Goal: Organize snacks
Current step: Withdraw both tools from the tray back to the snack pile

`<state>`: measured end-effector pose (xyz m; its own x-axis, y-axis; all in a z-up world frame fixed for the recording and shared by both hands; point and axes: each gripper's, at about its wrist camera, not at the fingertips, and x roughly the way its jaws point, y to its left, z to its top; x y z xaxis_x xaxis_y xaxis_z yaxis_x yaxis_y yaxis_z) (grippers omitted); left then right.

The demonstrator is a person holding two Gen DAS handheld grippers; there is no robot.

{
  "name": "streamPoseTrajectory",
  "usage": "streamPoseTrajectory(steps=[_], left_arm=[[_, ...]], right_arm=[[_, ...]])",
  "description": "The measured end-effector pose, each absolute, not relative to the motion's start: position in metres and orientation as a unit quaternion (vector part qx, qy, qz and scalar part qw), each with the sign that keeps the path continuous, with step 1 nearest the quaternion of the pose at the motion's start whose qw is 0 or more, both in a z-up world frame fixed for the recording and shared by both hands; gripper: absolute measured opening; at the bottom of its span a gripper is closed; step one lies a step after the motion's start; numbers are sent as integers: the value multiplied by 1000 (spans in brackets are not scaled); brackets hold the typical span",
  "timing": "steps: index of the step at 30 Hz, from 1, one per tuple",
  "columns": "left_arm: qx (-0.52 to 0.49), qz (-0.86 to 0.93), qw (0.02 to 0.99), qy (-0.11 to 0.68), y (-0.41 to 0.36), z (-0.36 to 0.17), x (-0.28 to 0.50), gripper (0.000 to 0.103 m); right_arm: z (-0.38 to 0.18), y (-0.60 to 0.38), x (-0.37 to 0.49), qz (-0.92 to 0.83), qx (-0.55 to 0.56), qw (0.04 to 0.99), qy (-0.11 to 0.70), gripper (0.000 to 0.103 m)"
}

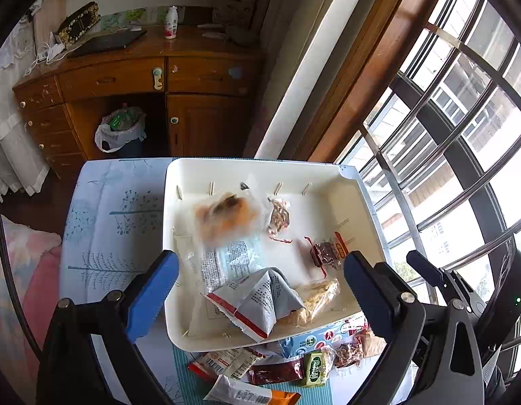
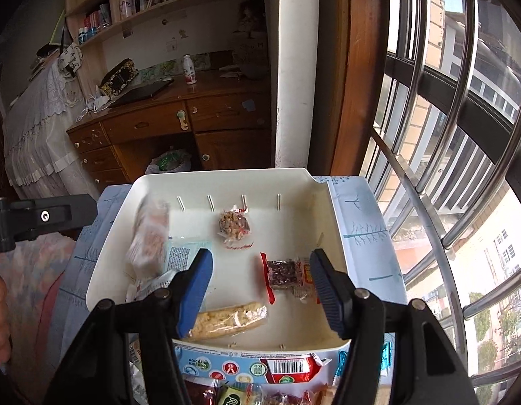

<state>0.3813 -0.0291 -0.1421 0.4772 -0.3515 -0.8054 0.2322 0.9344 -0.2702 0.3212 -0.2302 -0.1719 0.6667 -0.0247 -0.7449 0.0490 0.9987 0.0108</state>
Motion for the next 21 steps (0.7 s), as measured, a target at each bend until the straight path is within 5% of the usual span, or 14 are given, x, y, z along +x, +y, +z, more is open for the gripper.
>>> streamPoseTrajectory(steps=[12, 21], left_arm=[[-71, -145, 892, 423, 5, -114, 336, 98], [-56, -128, 878, 458, 35, -113, 302, 98]], right_arm=[[-164, -234, 279, -44, 43, 908, 415, 61], [-157, -241, 234, -72, 61, 906, 413, 61]])
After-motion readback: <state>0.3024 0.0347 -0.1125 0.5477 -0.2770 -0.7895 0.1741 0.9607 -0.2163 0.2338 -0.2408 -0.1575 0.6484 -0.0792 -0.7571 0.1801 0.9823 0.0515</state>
